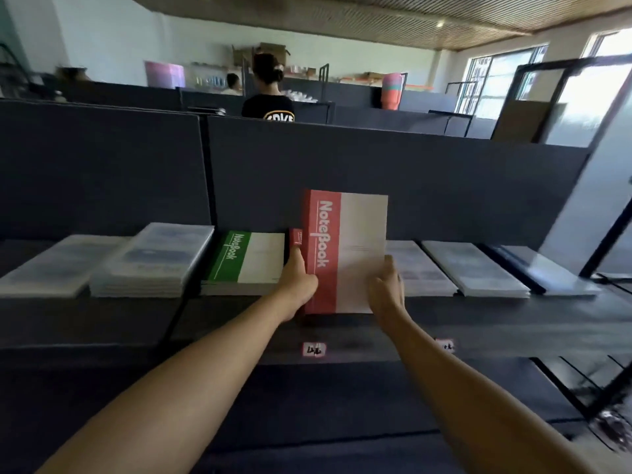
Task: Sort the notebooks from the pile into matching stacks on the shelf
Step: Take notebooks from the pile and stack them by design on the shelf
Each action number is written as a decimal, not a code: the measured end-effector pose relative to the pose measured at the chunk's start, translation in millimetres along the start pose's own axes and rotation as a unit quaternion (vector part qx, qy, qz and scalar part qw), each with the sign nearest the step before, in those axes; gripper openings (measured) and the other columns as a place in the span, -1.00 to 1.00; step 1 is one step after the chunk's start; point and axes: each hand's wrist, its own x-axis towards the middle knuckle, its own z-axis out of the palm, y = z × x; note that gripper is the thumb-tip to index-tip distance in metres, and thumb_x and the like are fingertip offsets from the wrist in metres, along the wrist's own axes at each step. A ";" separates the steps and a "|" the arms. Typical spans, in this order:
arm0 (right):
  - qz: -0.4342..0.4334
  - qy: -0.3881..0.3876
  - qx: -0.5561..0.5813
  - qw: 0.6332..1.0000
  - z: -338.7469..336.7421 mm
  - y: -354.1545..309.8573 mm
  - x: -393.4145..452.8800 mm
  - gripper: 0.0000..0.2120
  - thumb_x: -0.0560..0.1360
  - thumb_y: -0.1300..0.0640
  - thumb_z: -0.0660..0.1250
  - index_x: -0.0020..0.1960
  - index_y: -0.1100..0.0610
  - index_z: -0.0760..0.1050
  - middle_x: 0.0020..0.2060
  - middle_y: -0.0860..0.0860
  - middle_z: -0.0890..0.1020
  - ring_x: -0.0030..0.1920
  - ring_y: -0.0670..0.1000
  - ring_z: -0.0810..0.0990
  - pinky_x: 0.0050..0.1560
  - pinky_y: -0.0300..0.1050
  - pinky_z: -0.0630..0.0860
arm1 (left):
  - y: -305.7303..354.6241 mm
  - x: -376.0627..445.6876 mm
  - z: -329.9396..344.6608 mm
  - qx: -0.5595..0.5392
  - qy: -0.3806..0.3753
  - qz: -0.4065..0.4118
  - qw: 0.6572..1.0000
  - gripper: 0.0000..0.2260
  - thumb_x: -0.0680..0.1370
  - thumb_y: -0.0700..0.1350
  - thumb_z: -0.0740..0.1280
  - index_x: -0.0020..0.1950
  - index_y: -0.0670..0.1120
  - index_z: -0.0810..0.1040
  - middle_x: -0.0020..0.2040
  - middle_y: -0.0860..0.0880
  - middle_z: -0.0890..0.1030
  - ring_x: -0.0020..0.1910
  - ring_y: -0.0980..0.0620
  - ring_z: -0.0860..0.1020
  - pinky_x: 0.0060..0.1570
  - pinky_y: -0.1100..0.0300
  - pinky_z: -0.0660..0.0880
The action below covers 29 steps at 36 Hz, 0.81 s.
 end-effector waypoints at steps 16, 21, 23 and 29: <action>0.025 -0.066 -0.260 0.963 19.1 -28.7 73.9 -0.60 0.57 0.28 0.18 0.40 0.15 0.31 0.28 0.14 0.47 0.18 0.12 0.52 0.02 -0.12 0.51 | 11.4 75.7 -11.2 0.154 0.021 -0.067 0.986 -0.70 0.56 -0.32 0.23 0.28 -0.16 0.49 0.14 -0.15 0.56 0.02 -0.09 0.52 0.01 0.11 0.49; 0.018 -0.077 -0.304 0.949 26.5 -19.5 85.7 -0.65 0.58 0.26 0.18 0.36 0.16 0.38 0.22 0.13 0.51 0.05 0.06 0.52 -0.11 -0.20 0.44 | -1.3 94.1 -7.1 0.219 0.016 -0.075 0.973 -0.71 0.55 -0.27 0.25 0.28 -0.18 0.51 0.18 -0.15 0.55 0.10 -0.13 0.51 0.08 0.06 0.51; 0.019 -0.084 -0.310 0.947 30.7 -14.3 88.3 -0.68 0.57 0.25 0.19 0.32 0.17 0.41 0.18 0.13 0.53 -0.05 0.03 0.48 -0.16 -0.20 0.41 | -6.1 96.9 -5.3 0.282 0.020 -0.073 0.957 -0.65 0.56 -0.20 0.25 0.35 -0.13 0.47 0.28 -0.14 0.49 0.27 -0.17 0.40 0.18 0.01 0.46; 0.011 -0.089 -0.336 0.938 39.1 -7.6 90.6 -0.64 0.54 0.22 0.19 0.32 0.16 0.44 0.23 0.14 0.49 0.22 0.13 0.43 0.08 -0.09 0.45 | -13.5 105.0 0.3 0.281 0.015 -0.085 0.956 -0.61 0.58 -0.17 0.19 0.41 -0.11 0.39 0.36 -0.16 0.37 0.32 -0.17 0.32 0.26 0.04 0.39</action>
